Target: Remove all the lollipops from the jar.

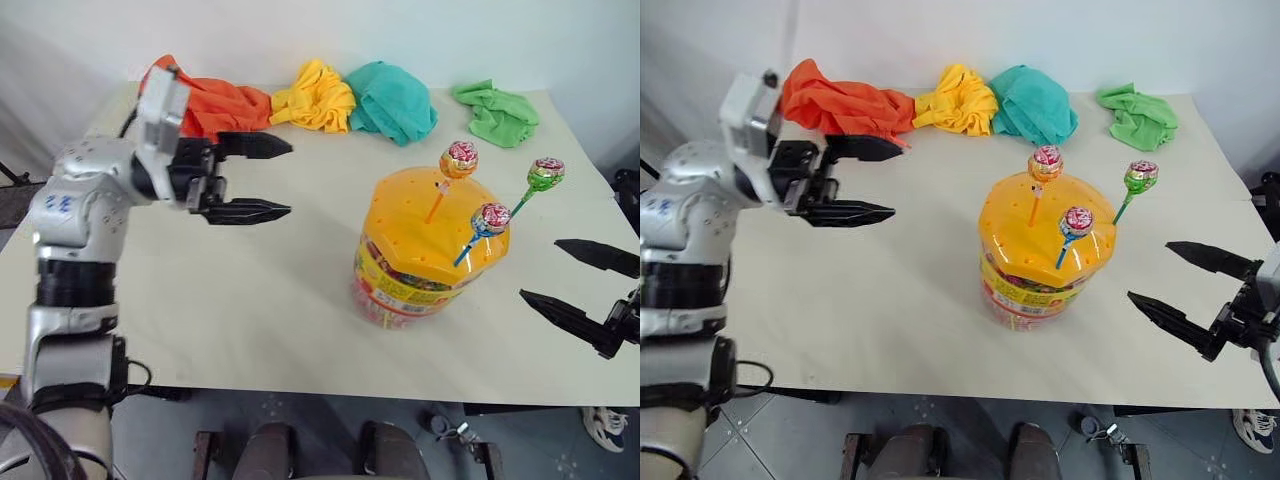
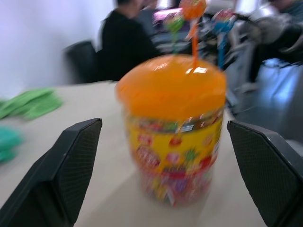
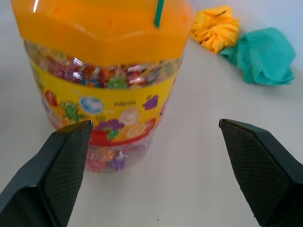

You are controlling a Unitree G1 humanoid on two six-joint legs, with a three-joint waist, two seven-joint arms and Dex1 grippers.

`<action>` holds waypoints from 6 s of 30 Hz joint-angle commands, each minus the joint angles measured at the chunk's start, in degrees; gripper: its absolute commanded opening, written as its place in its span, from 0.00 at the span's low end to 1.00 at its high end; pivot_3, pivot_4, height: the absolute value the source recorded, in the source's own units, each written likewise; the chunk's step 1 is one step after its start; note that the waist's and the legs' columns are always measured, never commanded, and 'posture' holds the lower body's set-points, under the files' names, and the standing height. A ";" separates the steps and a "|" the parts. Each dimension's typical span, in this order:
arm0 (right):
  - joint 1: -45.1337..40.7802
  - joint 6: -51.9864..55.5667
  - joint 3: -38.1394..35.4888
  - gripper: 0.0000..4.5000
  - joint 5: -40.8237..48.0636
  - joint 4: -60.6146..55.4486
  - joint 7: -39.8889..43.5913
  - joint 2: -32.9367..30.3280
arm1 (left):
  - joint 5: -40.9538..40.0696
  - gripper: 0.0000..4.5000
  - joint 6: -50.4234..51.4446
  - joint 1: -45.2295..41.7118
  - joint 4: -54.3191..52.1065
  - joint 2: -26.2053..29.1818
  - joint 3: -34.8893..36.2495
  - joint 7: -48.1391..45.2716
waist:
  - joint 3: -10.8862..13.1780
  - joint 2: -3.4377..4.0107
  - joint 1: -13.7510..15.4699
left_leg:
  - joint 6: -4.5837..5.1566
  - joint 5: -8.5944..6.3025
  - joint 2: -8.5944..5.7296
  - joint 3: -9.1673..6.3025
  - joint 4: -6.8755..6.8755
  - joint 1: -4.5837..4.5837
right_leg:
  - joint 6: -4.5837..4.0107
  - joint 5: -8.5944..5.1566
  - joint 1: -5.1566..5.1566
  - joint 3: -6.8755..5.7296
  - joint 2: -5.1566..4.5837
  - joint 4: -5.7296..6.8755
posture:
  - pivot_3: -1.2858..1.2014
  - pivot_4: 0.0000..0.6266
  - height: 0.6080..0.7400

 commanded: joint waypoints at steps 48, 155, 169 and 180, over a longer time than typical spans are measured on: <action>4.08 3.36 -12.54 1.00 10.92 -8.63 -11.43 3.00 | 4.22 0.01 -2.90 -23.66 18.72 -29.31 -3.19 -4.77 | 0.21 -0.37 0.29 | 0.19 -0.10 -0.03 -0.03 0.24 -0.27 | 0.10 0.05 -0.10 0.00 0.00 -0.05 | 0.52 0.24 1.00; -26.49 14.77 15.92 0.37 22.47 -9.67 -14.89 -12.43 | -21.35 1.00 -6.85 5.25 2.44 12.87 -7.14 -12.65 | 0.31 -0.55 -0.03 | 0.29 -0.18 -0.03 -0.47 1.04 -0.81 | 0.13 0.09 -0.23 -0.18 -0.04 0.21 | 0.52 0.24 1.00; -35.03 14.38 13.87 0.01 26.95 -6.05 -17.59 -12.59 | -22.09 1.00 -6.72 4.10 2.54 11.54 -8.96 -12.65 | 0.31 -0.55 -0.22 | 0.29 -0.18 -0.01 -0.45 1.04 -0.80 | 0.13 0.08 -0.23 -0.18 -0.04 0.22 | 0.52 0.24 1.00; -30.41 27.18 -7.99 0.01 34.66 -5.22 -28.14 -19.00 | -20.00 1.00 -8.32 3.14 4.37 11.66 -11.14 -12.65 | 0.31 -0.55 -0.05 | 0.29 -0.18 -0.01 -0.46 1.04 -0.85 | 0.13 0.08 -0.24 -0.21 -0.04 0.18 | 0.52 0.24 1.00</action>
